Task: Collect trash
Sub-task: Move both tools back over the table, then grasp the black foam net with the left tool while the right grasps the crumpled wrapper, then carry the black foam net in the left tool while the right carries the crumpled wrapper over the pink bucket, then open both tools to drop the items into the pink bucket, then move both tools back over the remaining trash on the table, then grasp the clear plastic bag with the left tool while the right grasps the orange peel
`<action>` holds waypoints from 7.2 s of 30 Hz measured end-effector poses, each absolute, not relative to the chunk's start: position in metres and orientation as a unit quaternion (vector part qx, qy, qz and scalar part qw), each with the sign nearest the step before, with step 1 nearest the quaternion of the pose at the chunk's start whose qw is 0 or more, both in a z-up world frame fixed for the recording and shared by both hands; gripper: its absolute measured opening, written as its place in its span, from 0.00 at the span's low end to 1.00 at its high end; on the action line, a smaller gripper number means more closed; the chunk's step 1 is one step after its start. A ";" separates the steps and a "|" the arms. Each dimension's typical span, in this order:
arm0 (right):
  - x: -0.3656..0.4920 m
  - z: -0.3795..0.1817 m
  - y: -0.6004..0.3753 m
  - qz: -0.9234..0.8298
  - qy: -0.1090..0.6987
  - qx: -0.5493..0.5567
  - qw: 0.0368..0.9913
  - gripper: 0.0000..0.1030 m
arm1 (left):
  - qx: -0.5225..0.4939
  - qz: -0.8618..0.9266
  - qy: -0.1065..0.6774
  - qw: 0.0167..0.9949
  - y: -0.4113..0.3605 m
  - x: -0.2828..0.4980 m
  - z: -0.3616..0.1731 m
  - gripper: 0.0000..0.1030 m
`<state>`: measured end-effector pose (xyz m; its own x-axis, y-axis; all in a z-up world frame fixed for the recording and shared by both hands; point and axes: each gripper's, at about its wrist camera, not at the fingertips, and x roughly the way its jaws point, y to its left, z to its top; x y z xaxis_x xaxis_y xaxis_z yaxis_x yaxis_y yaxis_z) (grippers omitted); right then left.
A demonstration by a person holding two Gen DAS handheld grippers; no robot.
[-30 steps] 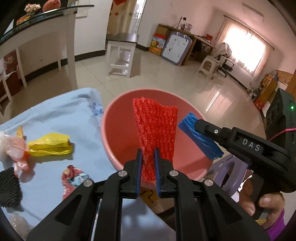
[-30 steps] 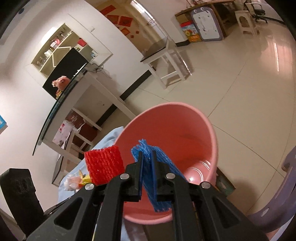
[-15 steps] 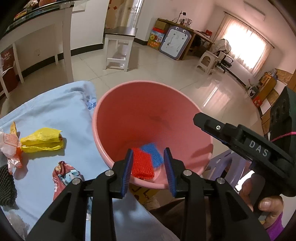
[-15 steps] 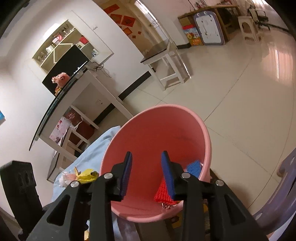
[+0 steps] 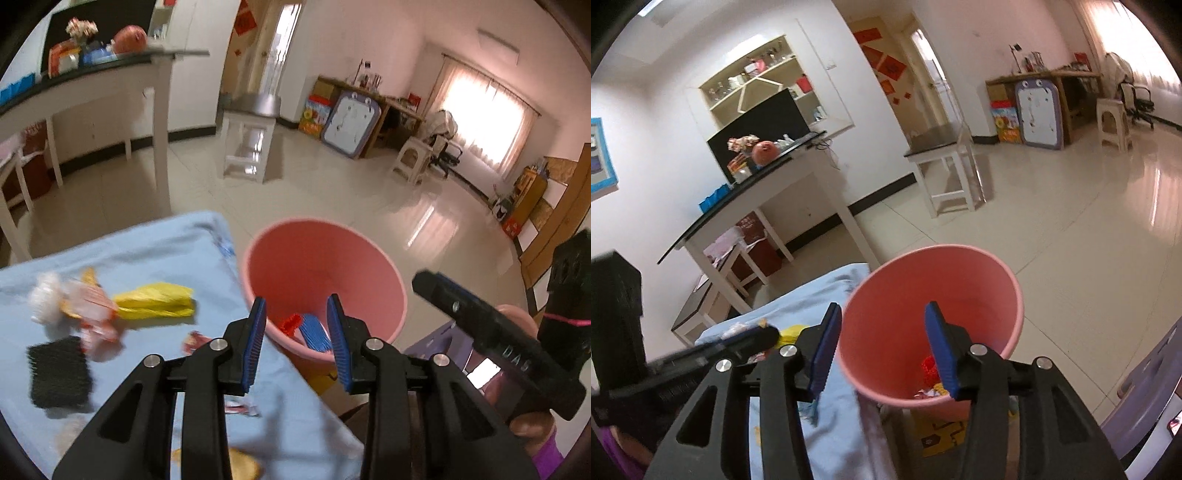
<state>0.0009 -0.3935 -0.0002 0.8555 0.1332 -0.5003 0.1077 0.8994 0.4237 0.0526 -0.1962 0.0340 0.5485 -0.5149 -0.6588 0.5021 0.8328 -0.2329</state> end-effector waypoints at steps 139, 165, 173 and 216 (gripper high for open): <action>0.040 -0.060 -0.421 -0.042 0.313 0.246 0.916 0.23 | 0.051 -0.296 0.407 0.863 -0.252 0.083 -0.014 0.14; 0.005 -0.018 -0.367 0.009 0.291 0.205 0.935 0.41 | -0.020 -0.268 0.339 0.902 -0.164 0.056 0.054 0.26; -0.010 -0.008 -0.322 0.063 0.302 0.177 0.935 0.41 | -0.013 -0.223 0.310 0.924 -0.096 0.036 0.079 0.26; -0.004 -0.090 -0.220 0.147 0.456 0.161 0.863 0.20 | -0.029 -0.162 0.461 0.872 0.028 -0.010 -0.049 0.31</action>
